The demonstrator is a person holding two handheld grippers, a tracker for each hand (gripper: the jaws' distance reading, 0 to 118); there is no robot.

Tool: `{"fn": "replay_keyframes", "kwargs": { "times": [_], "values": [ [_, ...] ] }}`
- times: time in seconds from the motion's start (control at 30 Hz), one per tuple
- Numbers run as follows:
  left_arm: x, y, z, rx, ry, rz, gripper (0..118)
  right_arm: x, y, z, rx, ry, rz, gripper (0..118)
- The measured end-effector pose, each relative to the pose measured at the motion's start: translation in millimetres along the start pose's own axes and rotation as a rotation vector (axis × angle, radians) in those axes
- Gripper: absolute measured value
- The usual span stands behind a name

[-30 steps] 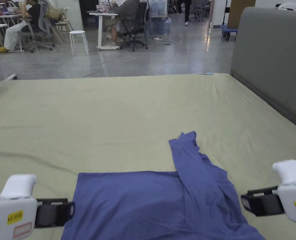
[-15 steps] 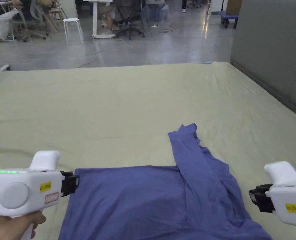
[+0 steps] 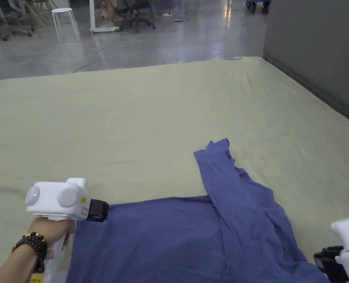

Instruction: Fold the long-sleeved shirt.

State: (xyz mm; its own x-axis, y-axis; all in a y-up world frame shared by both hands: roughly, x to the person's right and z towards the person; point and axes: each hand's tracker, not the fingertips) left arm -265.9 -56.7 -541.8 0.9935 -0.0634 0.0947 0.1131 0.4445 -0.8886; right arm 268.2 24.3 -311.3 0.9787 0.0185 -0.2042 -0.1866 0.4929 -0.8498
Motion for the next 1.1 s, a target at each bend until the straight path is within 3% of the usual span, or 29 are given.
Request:
{"fn": "replay_keyframes", "kwargs": {
  "times": [0.13, 0.17, 0.2, 0.23, 0.27, 0.37, 0.6, 0.63, 0.67, 0.73, 0.77, 0.87, 1.0, 1.1],
  "values": [
    [8.5, -7.0, 2.4, -0.014, -0.049, 0.039, 71, 2.1, 2.8, -3.0, -0.002, -0.01, 0.001, 0],
    [11.5, -6.6, 10.2, -0.018, -0.058, 0.049, 37, 1.9, 3.2, -2.7, -0.004, -0.007, 0.003, 0],
    [14.9, -5.7, 16.9, -0.015, -0.09, 0.048, 1, 1.0, 3.3, -2.6, -0.011, -0.009, 0.005, 16],
    [18.7, -5.1, 23.2, 0.002, -0.158, 0.052, 2, 1.0, 1.3, -3.2, -0.015, -0.009, 0.008, 45],
    [22.4, -5.9, 32.4, 0.032, -0.112, 0.038, 2, -0.3, -0.8, -4.8, -0.028, -0.011, 0.017, 71],
    [30.8, -5.4, 44.7, 0.027, -0.085, -0.004, 2, -4.7, -8.5, -12.3, -0.08, 0.007, 0.067, 71],
    [23.6, -10.8, 68.0, 0.056, -0.101, 0.017, 2, -5.3, -22.7, -41.4, -0.163, -0.032, 0.086, 71],
    [25.1, -12.1, 71.6, 0.06, -0.101, 0.013, 2, -4.1, -24.2, -44.2, -0.167, -0.036, 0.088, 69],
    [21.2, -11.4, 70.6, 0.066, -0.099, 0.009, 2, -3.8, -25.6, -46.9, -0.167, -0.039, 0.094, 54],
    [22.3, -13.5, 76.0, 0.075, -0.102, 0.006, 2, -3.2, -27.3, -51.3, -0.174, -0.005, 0.093, 12],
    [23.0, -14.8, 79.1, 0.079, -0.104, 0.007, 2, -2.2, -27.8, -54.2, -0.181, 0.052, 0.079, 0],
    [15.4, -16.2, 86.5, 0.082, -0.118, 0.013, 2, -6.9, -26.7, -46.4, -0.152, 0.029, 0.086, 0],
    [-7.1, -8.9, 115.9, 0.143, -0.124, 0.049, 2, 6.8, 3.9, -7.2, 0.023, 0.094, 0.001, 0],
    [-26.2, 6.9, 151.5, 0.222, -0.161, 0.077, 2, 17.9, 48.8, 25.7, 0.168, 0.073, 0.006, 0]
  ]
}}
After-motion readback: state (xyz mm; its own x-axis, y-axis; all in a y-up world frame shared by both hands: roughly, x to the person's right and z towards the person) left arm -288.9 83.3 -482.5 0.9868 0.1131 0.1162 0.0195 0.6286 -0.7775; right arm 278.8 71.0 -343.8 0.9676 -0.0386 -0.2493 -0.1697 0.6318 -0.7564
